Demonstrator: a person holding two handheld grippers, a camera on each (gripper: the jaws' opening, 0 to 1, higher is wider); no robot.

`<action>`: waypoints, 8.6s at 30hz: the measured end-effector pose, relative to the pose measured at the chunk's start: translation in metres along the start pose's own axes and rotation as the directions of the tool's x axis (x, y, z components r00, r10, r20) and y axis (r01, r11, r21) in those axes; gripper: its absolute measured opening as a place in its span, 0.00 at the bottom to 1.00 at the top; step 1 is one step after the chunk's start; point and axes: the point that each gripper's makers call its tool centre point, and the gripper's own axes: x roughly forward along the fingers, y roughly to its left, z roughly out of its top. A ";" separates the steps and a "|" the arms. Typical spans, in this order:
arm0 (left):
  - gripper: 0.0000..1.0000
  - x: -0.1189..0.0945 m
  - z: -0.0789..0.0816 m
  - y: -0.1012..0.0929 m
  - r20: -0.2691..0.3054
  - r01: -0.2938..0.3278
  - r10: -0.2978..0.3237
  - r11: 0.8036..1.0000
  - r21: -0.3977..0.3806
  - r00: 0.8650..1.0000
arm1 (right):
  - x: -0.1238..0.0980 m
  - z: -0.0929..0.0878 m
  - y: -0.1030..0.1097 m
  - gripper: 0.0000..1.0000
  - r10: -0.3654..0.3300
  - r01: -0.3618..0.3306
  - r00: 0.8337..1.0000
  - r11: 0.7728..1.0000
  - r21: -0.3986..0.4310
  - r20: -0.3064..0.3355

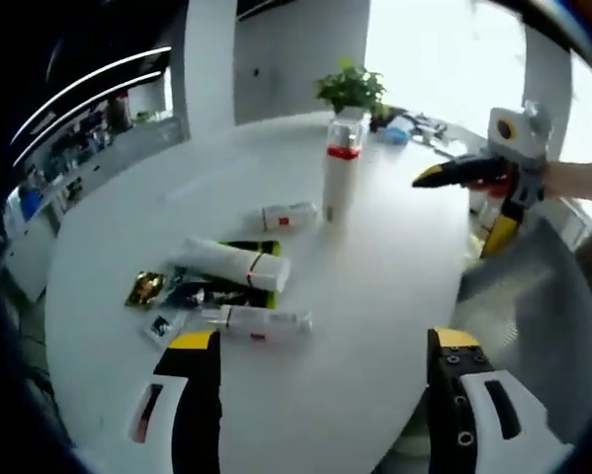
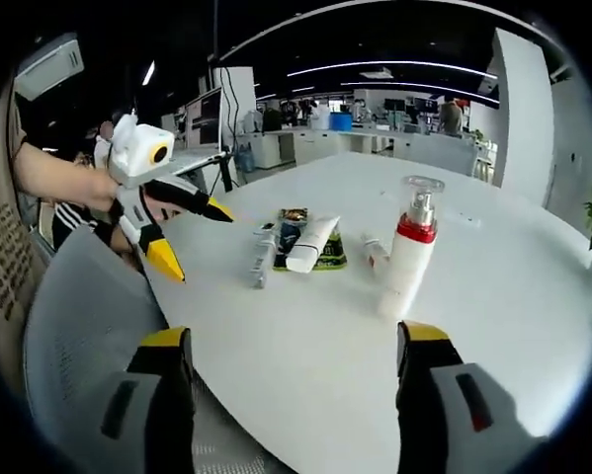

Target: Arrange the skincare products in the storage area until every visible bottle or jar stands upright without overlapping.

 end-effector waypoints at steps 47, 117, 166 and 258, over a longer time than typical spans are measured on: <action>0.97 -0.084 -0.038 0.001 0.062 -0.190 0.201 0.969 -0.158 0.978 | -0.014 -0.003 0.025 0.99 -0.043 0.036 0.998 0.993 0.116 0.054; 0.97 -0.089 -0.037 0.012 0.100 -0.201 0.239 0.934 -0.294 0.966 | 0.141 0.076 0.009 0.85 0.175 -0.204 0.971 0.962 -0.183 -0.162; 0.96 -0.084 -0.048 0.015 0.049 -0.213 0.239 0.928 -0.304 0.970 | 0.270 0.056 -0.057 0.41 -0.062 0.028 0.909 0.996 -0.088 -0.412; 0.94 -0.086 -0.014 -0.009 0.062 -0.175 0.192 0.962 -0.209 0.979 | 0.096 0.143 0.031 0.26 -0.048 0.034 0.989 0.994 0.104 0.137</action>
